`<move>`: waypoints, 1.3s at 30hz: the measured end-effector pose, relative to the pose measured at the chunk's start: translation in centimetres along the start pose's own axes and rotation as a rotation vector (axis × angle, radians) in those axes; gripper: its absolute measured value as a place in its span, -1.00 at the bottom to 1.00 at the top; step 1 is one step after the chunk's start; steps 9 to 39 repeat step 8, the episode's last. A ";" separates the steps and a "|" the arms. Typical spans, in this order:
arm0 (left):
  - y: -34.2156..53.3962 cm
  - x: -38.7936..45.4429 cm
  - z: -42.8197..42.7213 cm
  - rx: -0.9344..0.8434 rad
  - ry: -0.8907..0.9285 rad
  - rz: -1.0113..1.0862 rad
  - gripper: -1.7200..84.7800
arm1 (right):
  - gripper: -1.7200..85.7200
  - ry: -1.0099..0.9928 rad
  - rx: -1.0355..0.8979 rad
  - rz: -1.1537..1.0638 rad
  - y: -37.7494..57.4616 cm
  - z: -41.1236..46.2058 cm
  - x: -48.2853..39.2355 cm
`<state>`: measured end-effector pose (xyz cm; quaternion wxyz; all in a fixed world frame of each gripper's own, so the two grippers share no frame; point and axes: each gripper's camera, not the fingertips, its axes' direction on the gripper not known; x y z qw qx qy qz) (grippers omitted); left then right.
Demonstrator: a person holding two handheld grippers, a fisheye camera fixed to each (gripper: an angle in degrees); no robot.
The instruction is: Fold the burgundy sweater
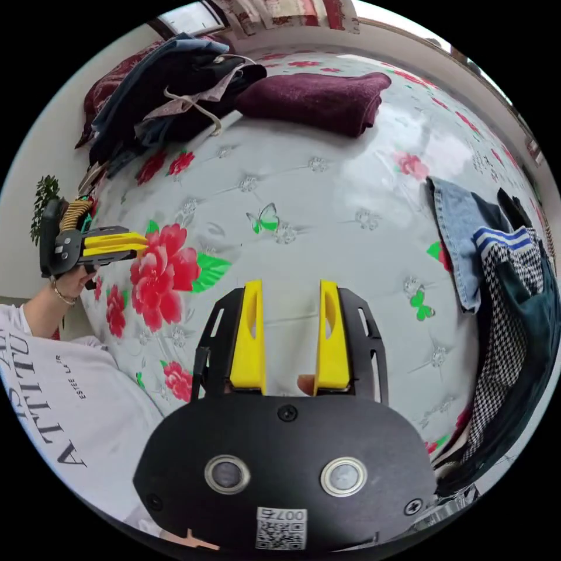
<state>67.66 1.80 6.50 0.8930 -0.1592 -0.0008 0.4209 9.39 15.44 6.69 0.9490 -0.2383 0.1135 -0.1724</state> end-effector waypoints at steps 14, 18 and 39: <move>-0.2 9.4 -1.0 -0.161 -0.098 0.134 -0.93 | -0.76 0.057 0.076 0.012 7.5 1.1 -3.4; -0.2 9.4 -1.0 -0.161 -0.098 0.134 -0.93 | -0.76 0.057 0.076 0.012 7.5 1.1 -3.4; -0.2 9.4 -1.0 -0.161 -0.098 0.134 -0.93 | -0.76 0.057 0.076 0.012 7.5 1.1 -3.4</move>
